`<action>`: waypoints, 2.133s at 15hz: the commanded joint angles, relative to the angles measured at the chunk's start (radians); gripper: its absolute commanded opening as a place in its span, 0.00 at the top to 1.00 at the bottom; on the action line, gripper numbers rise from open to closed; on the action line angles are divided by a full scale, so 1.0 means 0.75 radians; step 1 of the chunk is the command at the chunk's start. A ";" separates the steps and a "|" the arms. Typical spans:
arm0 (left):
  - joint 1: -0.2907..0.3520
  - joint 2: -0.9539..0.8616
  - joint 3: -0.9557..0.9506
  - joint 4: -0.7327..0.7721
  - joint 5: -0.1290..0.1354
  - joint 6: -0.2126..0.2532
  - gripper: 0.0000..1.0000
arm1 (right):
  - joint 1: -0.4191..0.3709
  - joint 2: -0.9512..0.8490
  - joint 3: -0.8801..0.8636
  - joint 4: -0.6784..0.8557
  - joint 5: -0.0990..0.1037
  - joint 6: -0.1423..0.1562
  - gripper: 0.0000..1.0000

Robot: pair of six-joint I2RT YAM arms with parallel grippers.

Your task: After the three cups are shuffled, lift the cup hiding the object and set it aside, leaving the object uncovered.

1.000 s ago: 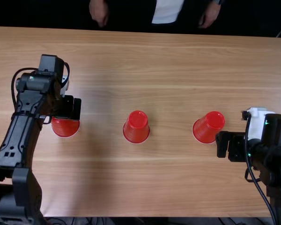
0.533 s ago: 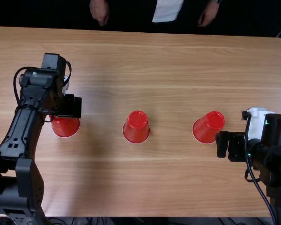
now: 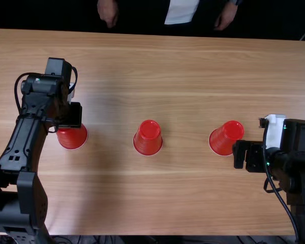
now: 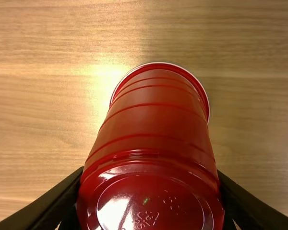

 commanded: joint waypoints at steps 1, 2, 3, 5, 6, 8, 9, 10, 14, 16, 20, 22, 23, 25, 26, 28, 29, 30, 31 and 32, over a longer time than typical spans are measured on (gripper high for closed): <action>-0.010 0.027 0.032 -0.025 -0.005 -0.007 1.00 | 0.014 0.001 -0.014 0.002 -0.007 0.008 0.00; -0.008 0.021 0.034 -0.027 -0.005 -0.007 1.00 | 0.014 0.001 -0.016 0.002 -0.007 0.008 0.00; -0.006 0.011 0.040 -0.039 -0.005 -0.010 1.00 | 0.014 -0.001 -0.018 0.002 -0.007 0.008 0.00; -0.004 -0.116 0.062 -0.110 -0.003 -0.010 1.00 | 0.014 -0.005 -0.020 0.002 -0.007 0.008 0.00; 0.000 -0.181 0.073 -0.128 -0.003 -0.012 1.00 | 0.014 -0.007 -0.024 0.002 -0.007 0.011 0.00; 0.002 -0.290 0.077 -0.133 -0.005 -0.066 1.00 | 0.014 -0.011 -0.036 0.002 -0.007 0.011 0.00; 0.006 -0.341 0.083 -0.130 -0.005 -0.081 1.00 | 0.014 -0.011 -0.038 0.002 -0.007 0.011 0.00; 0.020 -0.388 0.105 -0.133 -0.008 -0.084 1.00 | 0.014 -0.013 -0.042 0.002 -0.007 0.011 0.00; 0.225 -0.449 0.120 -0.130 -0.008 -0.086 1.00 | 0.018 -0.017 -0.042 0.000 -0.007 0.011 0.00; 0.288 -0.447 0.107 -0.128 -0.008 -0.086 1.00 | 0.020 -0.019 -0.042 0.000 -0.007 0.011 0.00; 0.399 -0.376 -0.017 -0.098 -0.008 -0.081 1.00 | 0.020 -0.021 -0.034 0.000 -0.007 0.006 0.00; 0.442 -0.278 -0.030 -0.096 -0.008 -0.079 1.00 | 0.020 -0.023 -0.042 0.000 -0.007 0.006 0.00; 0.460 -0.241 -0.030 -0.096 -0.013 -0.079 1.00 | 0.022 -0.023 -0.042 0.000 -0.007 0.006 0.00; 0.476 -0.151 -0.028 -0.093 -0.050 -0.081 1.00 | 0.022 -0.023 -0.042 0.000 -0.007 0.006 0.00; 0.476 -0.130 -0.030 -0.093 -0.072 -0.081 1.00 | 0.022 -0.023 -0.042 0.000 -0.007 0.006 0.00; 0.476 -0.079 -0.028 -0.093 -0.096 -0.081 1.00 | 0.022 -0.021 -0.042 0.000 -0.007 0.006 0.00; 0.476 -0.065 -0.028 -0.096 -0.099 -0.081 1.00 | 0.022 -0.021 -0.042 0.000 -0.007 0.006 0.00; 0.476 -0.055 -0.030 -0.096 -0.099 -0.081 0.84 | 0.022 -0.023 -0.040 0.000 -0.007 0.006 0.00; 0.478 -0.048 -0.030 -0.098 -0.099 -0.081 0.55 | 0.020 -0.023 -0.040 0.000 -0.007 0.006 0.00; 0.478 -0.048 -0.030 -0.098 -0.096 -0.084 0.18 | 0.020 -0.023 -0.040 0.000 -0.007 0.006 0.00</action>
